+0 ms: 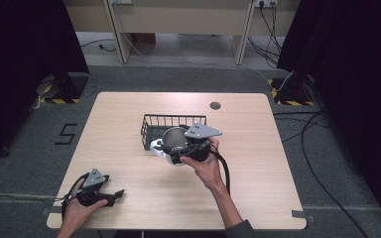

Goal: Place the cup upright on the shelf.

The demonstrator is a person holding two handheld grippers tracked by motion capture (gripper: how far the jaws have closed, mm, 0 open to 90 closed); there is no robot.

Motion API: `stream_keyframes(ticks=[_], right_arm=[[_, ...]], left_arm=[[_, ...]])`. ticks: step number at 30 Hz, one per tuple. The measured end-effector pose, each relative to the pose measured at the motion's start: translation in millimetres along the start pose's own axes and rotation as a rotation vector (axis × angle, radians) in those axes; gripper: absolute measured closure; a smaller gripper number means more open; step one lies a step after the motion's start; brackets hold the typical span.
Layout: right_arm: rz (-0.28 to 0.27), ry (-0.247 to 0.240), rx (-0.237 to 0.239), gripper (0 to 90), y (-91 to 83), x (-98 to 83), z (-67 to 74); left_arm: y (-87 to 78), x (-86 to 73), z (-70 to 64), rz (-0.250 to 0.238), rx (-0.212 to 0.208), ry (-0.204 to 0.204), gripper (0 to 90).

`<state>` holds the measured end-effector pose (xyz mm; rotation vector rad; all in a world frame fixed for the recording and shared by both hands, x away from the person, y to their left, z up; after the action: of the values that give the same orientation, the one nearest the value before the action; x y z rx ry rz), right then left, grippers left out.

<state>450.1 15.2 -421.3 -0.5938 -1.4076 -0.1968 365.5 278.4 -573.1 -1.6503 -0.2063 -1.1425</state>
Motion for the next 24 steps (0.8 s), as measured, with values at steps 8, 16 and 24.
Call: stream_keyframes(ticks=[8, 16, 24], right_arm=[[-0.005, 0.005, -0.008, 6.6, -2.7, 9.3, -9.3], [-0.016, 0.024, -0.03, 6.6, -5.0, 22.0, -25.5], [-0.02, 0.028, -0.045, 6.6, -7.5, 33.5, -36.8]], left_arm=[[0.0, 0.0, 0.0, 0.0, 0.0, 0.0, 14.6], [0.0, 0.0, -0.1, 0.0, -0.001, 0.0, 14.6], [0.0, 0.1, -0.2, -0.001, -0.001, -0.001, 14.6]])
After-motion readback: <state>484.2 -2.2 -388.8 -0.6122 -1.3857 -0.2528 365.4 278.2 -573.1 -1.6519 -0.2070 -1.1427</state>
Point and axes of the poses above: each handheld gripper's, and its own axes: y roughly forward along the jaws, x roughly out of its top, z roughly to its left, the point moved 7 cm from there along y, roughly forward along the jaws, and after that the axes turned 4 degrees about x, right-handed, at the moved point
